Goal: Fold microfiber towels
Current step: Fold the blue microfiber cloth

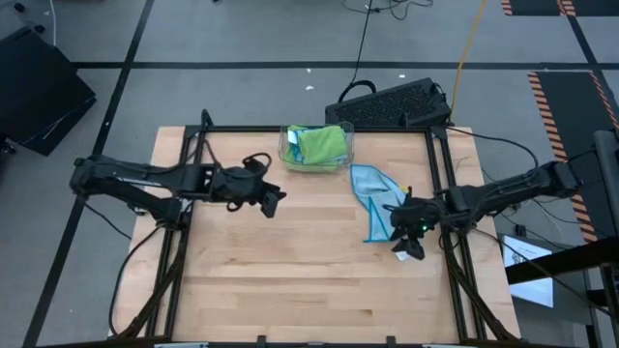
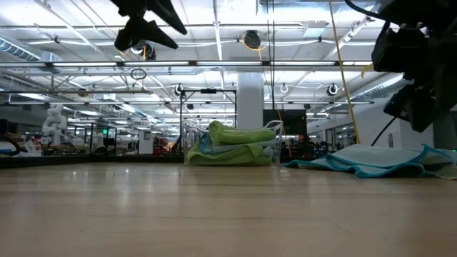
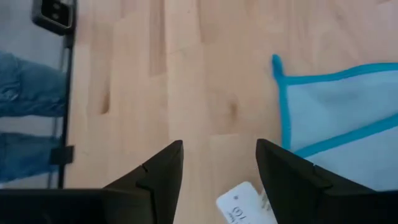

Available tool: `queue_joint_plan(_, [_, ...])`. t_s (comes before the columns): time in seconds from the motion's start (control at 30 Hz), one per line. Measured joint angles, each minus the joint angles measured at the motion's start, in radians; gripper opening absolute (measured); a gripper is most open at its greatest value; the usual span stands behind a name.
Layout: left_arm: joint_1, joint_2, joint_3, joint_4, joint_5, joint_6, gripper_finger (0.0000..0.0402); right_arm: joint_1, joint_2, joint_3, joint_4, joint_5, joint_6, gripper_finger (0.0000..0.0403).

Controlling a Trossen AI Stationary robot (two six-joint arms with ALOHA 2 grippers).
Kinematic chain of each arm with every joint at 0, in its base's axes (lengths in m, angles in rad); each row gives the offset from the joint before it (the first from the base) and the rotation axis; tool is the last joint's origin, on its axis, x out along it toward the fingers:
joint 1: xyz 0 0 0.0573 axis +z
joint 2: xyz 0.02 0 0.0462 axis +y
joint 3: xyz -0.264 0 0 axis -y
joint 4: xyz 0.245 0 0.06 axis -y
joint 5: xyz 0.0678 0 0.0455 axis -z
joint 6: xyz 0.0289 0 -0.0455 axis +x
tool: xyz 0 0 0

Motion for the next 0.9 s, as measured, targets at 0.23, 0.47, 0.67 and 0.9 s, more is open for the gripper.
queue_joint_plan(0.23, [0.0, 0.06, 0.0, 0.06, 0.001, 0.002, 0.0156, 0.062, -0.063, -0.001, -0.027, 0.113, -0.007, 0.02])
queue_joint_plan(0.47, [-0.007, 0.07, 0.0, 0.095, -0.014, 0.002, 0.0156, 0.14, -0.055, -0.001, -0.154, 0.311, -0.062, 0.02])
queue_joint_plan(0.67, [-0.006, 0.07, 0.0, 0.094, -0.046, 0.033, 0.0156, 0.148, -0.029, -0.001, -0.117, 0.336, -0.062, 0.02])
queue_joint_plan(0.9, [-0.006, 0.07, 0.0, 0.094, -0.116, 0.048, 0.0156, 0.149, 0.065, -0.001, -0.104, 0.337, -0.067, 0.0189])
